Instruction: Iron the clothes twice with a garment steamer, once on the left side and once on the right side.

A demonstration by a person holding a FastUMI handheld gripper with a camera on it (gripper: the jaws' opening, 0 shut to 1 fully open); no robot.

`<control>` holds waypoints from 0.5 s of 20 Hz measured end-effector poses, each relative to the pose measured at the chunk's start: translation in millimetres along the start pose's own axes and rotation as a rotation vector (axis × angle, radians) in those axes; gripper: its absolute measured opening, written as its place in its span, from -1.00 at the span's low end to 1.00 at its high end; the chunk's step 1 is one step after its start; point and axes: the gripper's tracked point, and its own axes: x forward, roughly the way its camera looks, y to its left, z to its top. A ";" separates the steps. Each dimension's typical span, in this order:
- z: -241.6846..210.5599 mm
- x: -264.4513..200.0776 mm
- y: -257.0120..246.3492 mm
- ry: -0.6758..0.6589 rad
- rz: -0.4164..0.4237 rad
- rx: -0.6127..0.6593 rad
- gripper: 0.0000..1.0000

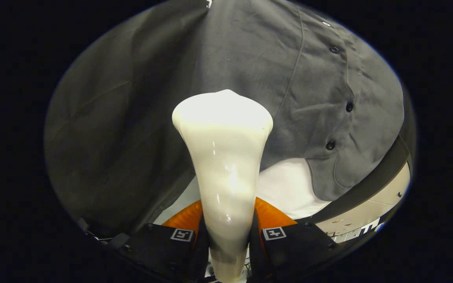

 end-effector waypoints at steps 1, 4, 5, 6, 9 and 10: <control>5.0 -10.1 -1.3 -0.027 0.009 -0.006 -0.01; 31.1 -48.8 -7.1 -0.141 0.025 0.012 -0.01; 42.7 -65.8 -11.6 -0.190 0.026 0.029 -0.01; 53.9 -80.6 -18.5 -0.233 0.024 0.050 -0.01; 87.8 -120.1 -45.2 -0.349 0.011 0.086 -0.01; 98.0 -131.2 -55.6 -0.381 0.002 0.088 -0.02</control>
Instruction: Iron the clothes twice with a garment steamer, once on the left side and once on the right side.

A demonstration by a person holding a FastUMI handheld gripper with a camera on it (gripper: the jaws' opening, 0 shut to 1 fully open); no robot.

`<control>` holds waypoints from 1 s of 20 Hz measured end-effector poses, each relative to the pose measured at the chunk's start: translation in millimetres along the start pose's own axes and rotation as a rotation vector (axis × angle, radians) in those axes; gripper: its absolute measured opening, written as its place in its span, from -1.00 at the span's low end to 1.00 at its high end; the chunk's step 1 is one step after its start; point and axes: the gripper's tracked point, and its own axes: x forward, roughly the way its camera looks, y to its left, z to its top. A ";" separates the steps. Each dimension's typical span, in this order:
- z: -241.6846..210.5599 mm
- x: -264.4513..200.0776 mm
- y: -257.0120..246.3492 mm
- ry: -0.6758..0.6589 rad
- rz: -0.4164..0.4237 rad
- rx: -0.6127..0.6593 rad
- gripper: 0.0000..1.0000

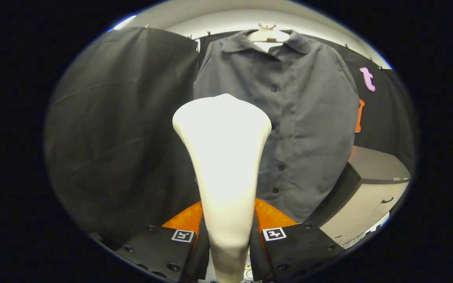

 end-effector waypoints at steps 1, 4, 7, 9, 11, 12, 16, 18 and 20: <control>13.4 -5.7 -9.2 -0.028 -0.007 0.002 -0.01; 42.6 -34.3 -25.3 -0.111 -0.030 0.012 -0.01; 71.8 -68.7 -49.0 -0.169 -0.061 0.012 -0.01; 80.9 -90.4 -67.1 -0.201 -0.089 0.007 -0.02; 88.4 -109.8 -81.6 -0.228 -0.109 0.010 -0.02; 90.3 -120.4 -88.2 -0.237 -0.116 0.013 -0.02; 94.0 -162.4 -106.5 -0.279 -0.143 0.030 -0.02; 97.8 -178.2 -116.3 -0.299 -0.161 0.038 -0.02; 99.4 -192.9 -124.5 -0.318 -0.178 0.043 -0.02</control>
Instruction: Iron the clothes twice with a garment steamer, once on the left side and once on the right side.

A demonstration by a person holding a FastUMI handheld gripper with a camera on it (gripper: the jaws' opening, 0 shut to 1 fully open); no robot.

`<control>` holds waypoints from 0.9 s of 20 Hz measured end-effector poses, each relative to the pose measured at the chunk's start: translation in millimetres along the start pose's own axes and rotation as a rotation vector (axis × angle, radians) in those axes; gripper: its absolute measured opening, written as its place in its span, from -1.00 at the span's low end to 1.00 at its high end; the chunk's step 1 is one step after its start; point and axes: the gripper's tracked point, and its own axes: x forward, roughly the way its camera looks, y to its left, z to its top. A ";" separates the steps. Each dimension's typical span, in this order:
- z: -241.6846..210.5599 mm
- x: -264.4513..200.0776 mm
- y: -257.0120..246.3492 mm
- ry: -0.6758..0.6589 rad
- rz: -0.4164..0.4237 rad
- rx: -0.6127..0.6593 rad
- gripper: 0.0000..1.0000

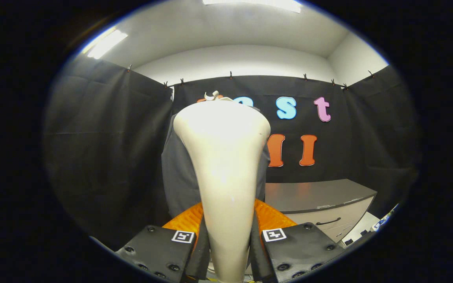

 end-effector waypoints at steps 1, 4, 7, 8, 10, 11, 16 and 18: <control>2.9 -8.9 -5.0 -0.007 -0.005 0.000 -0.02; 9.3 -27.4 -15.9 -0.028 -0.013 -0.010 -0.02; 15.7 -38.9 -28.4 -0.055 -0.041 -0.020 -0.02; 15.6 -40.3 -30.5 -0.058 -0.044 -0.015 -0.02; 14.7 -38.9 -31.1 -0.061 -0.042 -0.009 -0.02; 13.6 -38.6 -31.7 -0.063 -0.042 -0.010 -0.02; 9.0 -28.2 -31.8 -0.049 -0.035 0.003 -0.02; 9.0 -25.0 -33.8 -0.047 -0.035 0.004 -0.02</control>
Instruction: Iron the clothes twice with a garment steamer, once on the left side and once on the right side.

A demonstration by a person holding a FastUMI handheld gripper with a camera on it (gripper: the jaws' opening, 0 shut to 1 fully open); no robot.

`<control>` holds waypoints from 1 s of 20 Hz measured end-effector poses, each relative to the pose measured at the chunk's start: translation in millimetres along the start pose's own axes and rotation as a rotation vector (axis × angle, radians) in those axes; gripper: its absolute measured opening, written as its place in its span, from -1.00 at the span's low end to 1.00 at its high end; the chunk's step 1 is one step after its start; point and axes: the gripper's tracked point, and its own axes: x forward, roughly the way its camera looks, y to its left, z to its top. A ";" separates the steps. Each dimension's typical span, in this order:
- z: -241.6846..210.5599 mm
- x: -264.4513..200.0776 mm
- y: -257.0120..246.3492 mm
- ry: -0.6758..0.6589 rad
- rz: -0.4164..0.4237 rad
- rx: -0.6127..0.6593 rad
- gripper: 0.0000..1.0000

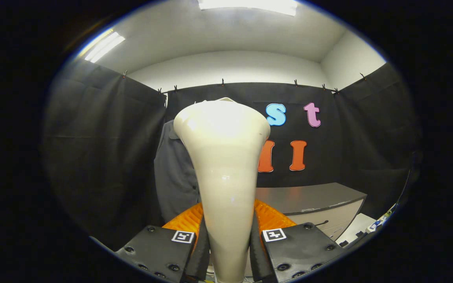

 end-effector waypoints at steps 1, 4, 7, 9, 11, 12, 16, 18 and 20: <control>-0.2 2.1 -0.2 -0.001 -0.001 0.000 -0.02; 0.6 6.5 0.0 -0.005 0.005 0.005 -0.02; 3.3 8.2 -1.2 -0.015 0.005 0.006 -0.02; 5.0 8.9 -0.8 -0.018 0.007 0.011 -0.02; 6.9 8.5 -2.2 -0.024 0.004 0.013 -0.02; 6.6 8.6 -3.4 -0.025 0.000 0.013 -0.02; 2.2 10.1 -5.8 -0.017 -0.006 0.026 -0.02; -0.1 10.8 -8.0 -0.011 -0.012 0.029 -0.02; -0.8 10.6 -7.1 -0.009 -0.012 0.031 -0.02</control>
